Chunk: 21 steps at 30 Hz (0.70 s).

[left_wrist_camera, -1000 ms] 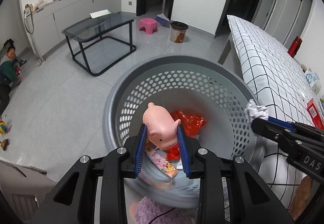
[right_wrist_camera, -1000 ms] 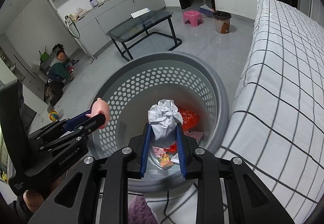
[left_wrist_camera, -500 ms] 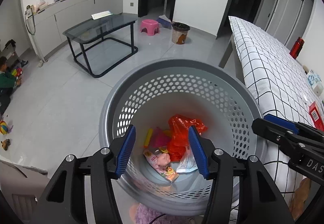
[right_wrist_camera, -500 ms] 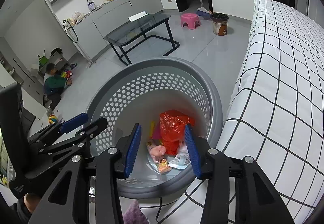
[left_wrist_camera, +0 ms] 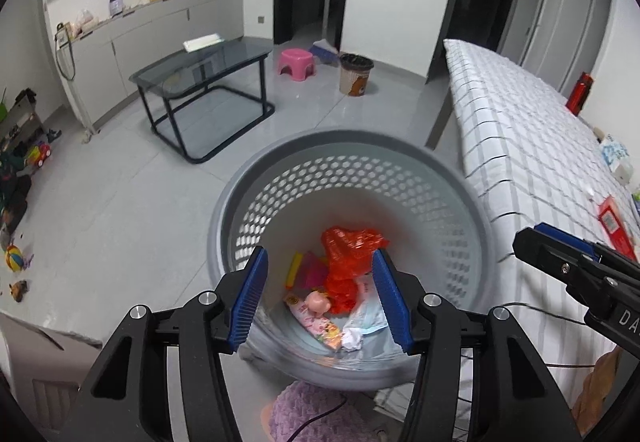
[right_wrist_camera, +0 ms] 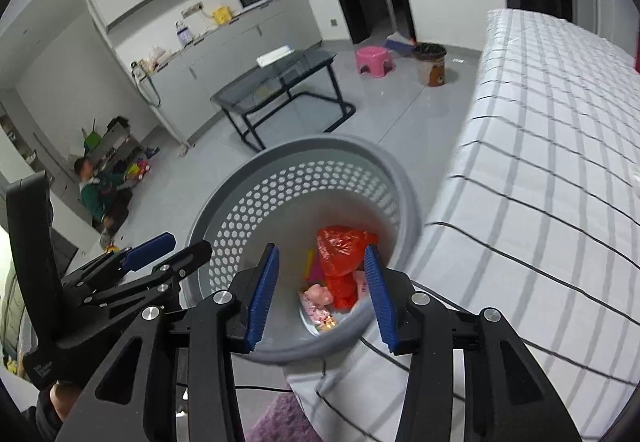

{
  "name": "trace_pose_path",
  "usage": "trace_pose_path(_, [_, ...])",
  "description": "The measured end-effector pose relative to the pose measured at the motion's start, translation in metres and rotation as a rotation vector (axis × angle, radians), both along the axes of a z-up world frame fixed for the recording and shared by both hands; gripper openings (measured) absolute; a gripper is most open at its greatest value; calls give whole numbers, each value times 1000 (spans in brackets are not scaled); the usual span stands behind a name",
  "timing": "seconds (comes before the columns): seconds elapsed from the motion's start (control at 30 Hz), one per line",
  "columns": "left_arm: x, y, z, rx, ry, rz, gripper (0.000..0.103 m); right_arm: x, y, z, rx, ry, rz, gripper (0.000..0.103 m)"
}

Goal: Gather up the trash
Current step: 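Move both tools back over the toothpaste box and bottle cap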

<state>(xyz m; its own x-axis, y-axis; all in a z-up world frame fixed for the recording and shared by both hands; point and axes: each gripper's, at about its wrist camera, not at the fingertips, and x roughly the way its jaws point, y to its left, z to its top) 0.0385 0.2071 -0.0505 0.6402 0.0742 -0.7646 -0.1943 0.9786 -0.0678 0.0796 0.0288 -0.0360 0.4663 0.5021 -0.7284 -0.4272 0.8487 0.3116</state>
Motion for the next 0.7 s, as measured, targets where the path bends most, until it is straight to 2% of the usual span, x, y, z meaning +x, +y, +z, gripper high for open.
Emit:
trace_pose_path(0.2, [0, -42, 19, -14, -46, -81, 58, -25, -65, 17, 8, -37, -116, 44])
trace_pose_path(0.47, [5, -131, 31, -36, -69, -234, 60, -61, -186, 28, -23, -73, -337, 50])
trace_pose_path(0.7, [16, -204, 35, -41, -66, -351, 62, -74, -286, 31, -60, -77, -523, 53])
